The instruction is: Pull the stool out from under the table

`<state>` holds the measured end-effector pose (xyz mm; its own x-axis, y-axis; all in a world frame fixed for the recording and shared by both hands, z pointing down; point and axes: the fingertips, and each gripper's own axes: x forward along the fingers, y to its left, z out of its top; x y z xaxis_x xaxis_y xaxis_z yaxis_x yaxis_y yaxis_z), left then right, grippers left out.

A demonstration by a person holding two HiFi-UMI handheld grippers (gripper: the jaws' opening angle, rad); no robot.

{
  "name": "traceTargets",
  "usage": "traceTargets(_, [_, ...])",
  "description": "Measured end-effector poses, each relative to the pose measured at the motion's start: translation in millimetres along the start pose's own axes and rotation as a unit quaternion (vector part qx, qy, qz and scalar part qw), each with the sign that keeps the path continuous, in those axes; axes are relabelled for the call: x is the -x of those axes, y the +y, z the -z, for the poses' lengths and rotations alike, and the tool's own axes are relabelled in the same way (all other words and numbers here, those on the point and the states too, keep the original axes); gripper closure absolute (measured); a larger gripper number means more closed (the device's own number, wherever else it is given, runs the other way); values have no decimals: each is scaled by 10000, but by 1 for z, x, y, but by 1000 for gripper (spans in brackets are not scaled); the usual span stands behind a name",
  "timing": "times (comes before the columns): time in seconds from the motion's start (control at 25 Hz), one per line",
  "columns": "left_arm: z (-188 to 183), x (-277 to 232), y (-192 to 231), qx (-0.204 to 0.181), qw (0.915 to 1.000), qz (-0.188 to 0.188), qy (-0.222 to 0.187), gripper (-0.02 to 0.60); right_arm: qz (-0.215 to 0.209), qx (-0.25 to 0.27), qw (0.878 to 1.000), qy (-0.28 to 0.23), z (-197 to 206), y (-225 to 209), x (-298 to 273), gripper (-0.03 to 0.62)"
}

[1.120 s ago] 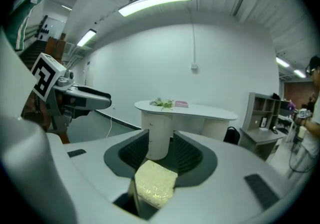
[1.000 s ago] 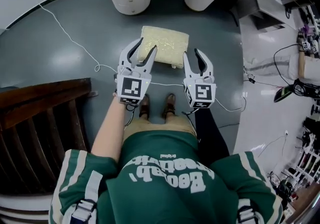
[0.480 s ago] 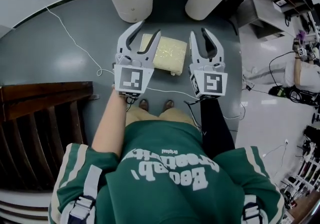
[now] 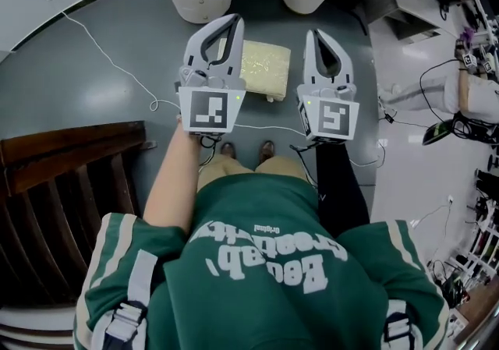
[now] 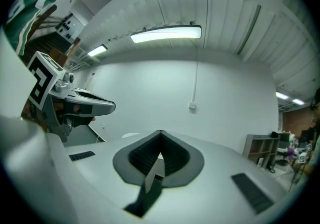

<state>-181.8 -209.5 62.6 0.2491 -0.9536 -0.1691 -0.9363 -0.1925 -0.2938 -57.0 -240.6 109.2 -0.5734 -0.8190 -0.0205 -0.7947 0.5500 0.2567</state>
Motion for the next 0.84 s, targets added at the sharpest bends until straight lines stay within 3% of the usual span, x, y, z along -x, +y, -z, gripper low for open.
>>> traceTargets(0.84, [-13, 47, 4, 89, 9996, 129, -238, 568, 371, 44, 9992, 104, -3, 26, 52, 588])
